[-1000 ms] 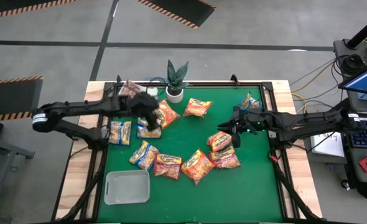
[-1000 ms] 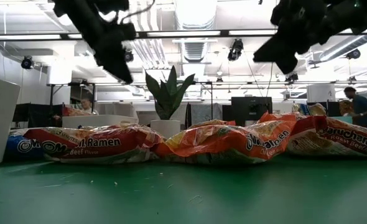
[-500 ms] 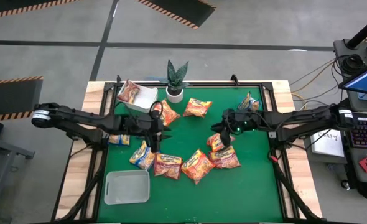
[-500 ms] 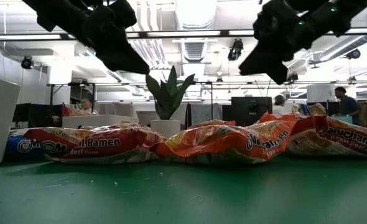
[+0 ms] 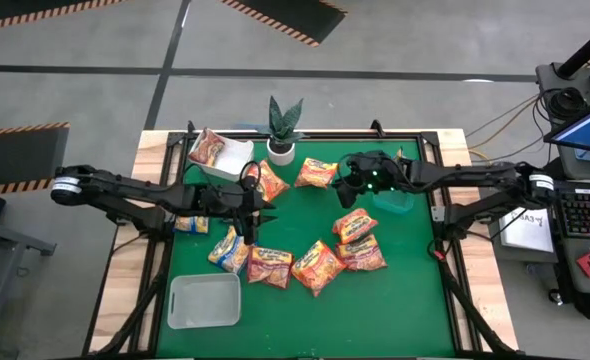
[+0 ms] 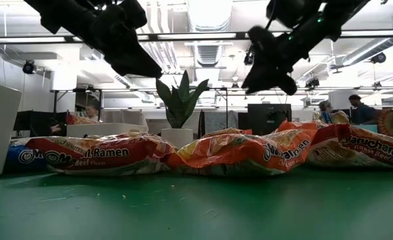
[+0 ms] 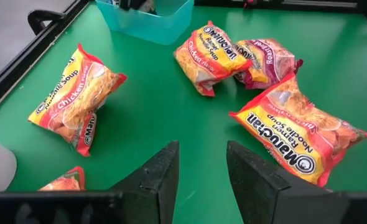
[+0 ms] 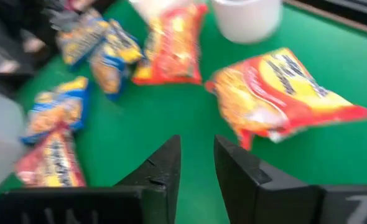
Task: Sort Maruchan noodles
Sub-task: Put the orange noodle pack into the gray bin
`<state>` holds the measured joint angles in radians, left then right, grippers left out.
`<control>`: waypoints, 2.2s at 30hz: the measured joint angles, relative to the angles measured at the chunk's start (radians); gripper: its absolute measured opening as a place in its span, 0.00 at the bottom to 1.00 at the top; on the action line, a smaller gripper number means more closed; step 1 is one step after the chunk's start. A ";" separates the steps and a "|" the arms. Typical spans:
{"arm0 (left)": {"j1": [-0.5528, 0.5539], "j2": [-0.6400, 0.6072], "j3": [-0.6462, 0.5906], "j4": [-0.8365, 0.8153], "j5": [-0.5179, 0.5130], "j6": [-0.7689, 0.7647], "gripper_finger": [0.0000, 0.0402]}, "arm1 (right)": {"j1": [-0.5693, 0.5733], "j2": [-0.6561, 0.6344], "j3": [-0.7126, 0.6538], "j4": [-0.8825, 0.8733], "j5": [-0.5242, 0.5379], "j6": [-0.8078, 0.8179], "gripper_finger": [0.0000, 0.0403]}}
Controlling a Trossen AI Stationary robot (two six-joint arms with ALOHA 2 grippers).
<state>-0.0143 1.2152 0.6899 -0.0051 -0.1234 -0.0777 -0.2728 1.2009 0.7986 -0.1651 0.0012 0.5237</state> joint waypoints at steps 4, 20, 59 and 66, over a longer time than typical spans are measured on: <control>0.000 0.000 0.001 0.022 -0.001 -0.002 0.29 | -0.030 0.053 0.046 -0.066 0.018 0.048 0.34; 0.000 0.000 0.001 0.026 -0.052 0.039 0.29 | -0.014 0.332 0.266 -0.328 0.238 -1.153 0.54; 0.000 0.223 0.002 0.429 -0.053 0.090 0.32 | 0.018 0.527 0.434 -0.369 -0.089 -0.798 0.02; 0.001 0.408 0.003 0.656 -0.120 0.126 0.51 | 0.073 0.527 0.432 -0.380 -0.140 -0.720 0.02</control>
<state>-0.0129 1.6231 0.6928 0.6506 -0.2434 0.0480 -0.1999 1.7279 1.2308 -0.5453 -0.1390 -0.1961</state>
